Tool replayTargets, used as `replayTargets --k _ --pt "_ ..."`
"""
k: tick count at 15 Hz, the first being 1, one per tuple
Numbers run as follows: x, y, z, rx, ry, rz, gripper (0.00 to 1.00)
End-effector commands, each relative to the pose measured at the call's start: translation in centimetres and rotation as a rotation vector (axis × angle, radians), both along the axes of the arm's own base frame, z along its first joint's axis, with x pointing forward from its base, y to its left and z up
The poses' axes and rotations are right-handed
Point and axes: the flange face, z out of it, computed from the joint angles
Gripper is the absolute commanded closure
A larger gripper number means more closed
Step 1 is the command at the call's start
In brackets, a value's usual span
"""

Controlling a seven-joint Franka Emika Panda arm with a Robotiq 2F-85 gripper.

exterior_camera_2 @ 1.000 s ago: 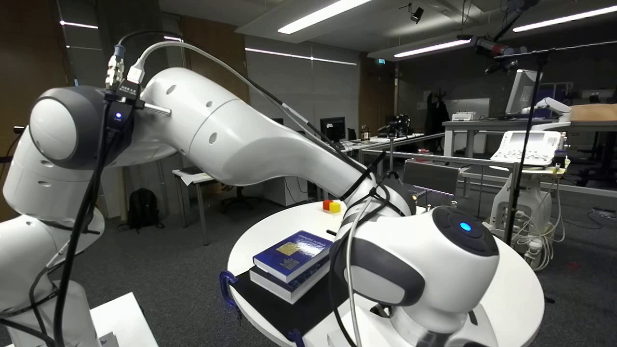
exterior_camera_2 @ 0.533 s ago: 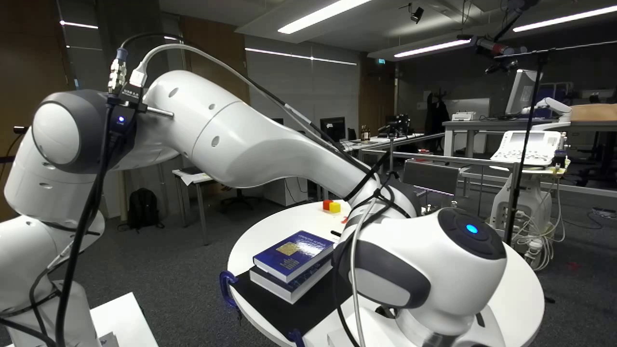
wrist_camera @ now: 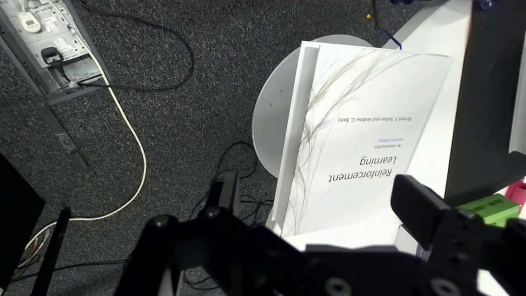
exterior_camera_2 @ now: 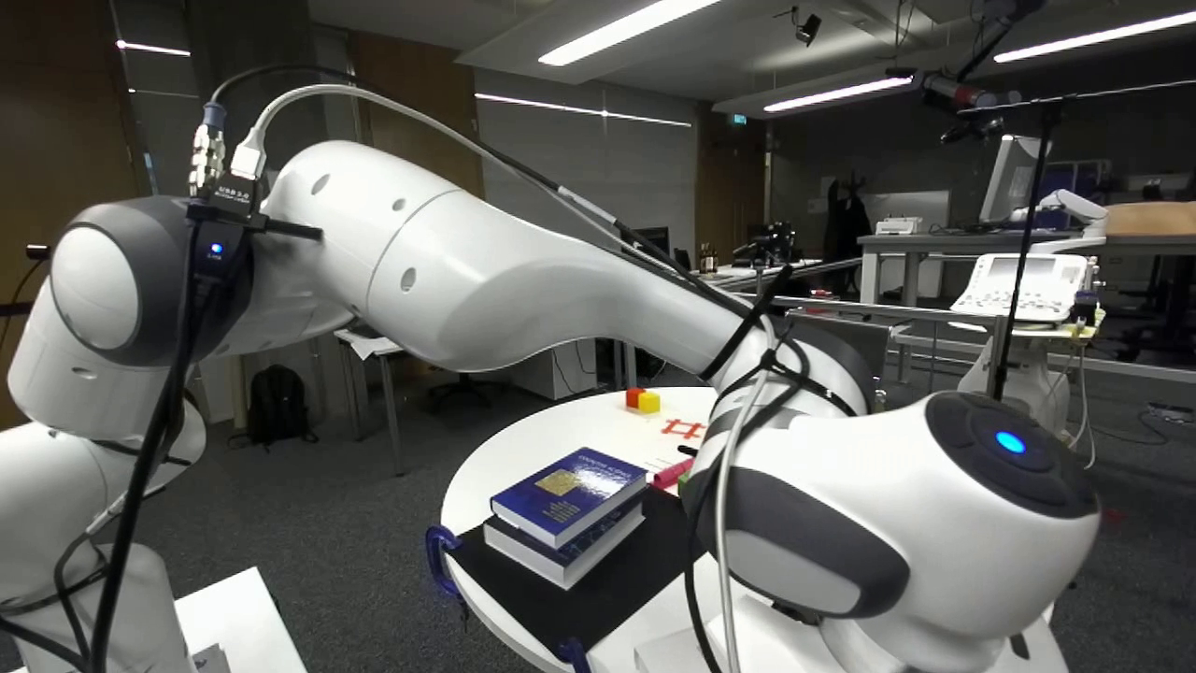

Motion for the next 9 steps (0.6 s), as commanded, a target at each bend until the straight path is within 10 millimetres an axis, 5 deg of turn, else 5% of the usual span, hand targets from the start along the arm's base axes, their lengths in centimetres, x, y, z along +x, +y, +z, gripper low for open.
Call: replayTargets --k 1,9 --pt "-0.3 -2.2 0.4 0.082 -0.027 -0.046 0.0" --pt "-2.1 -5.0 -2.1 0.244 -0.007 -0.119 0.0"
